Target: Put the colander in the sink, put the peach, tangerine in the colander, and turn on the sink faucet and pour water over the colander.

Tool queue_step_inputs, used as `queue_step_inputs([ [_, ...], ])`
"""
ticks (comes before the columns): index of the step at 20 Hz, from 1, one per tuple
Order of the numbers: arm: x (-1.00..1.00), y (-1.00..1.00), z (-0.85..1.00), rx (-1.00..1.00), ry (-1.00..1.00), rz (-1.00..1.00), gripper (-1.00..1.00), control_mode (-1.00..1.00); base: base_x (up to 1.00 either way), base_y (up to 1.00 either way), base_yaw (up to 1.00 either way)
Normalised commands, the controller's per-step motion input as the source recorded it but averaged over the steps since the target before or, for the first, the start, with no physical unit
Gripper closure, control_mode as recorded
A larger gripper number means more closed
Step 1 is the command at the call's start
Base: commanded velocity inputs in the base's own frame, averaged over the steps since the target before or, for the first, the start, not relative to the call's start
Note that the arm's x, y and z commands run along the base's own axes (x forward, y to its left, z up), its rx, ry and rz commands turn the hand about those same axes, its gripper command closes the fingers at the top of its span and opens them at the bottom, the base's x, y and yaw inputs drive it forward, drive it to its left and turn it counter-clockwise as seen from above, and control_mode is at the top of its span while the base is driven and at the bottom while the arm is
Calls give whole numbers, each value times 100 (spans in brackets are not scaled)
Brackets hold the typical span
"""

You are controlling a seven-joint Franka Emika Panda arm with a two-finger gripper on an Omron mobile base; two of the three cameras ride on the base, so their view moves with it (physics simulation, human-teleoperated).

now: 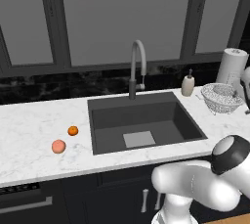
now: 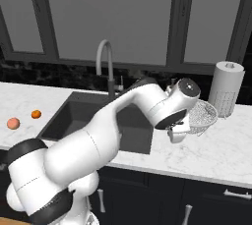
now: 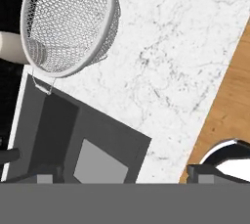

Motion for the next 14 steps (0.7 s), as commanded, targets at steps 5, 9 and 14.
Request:
queue_step_inputs([
  [5,43,-8,-27,0,7,-8,-100,-100,0,0,0],
  [9,38,-29,-19,1,5,-7,-100,-100,0,0,0],
  [14,35,-39,-5,4,0,-7,-100,-100,0,0,0],
])
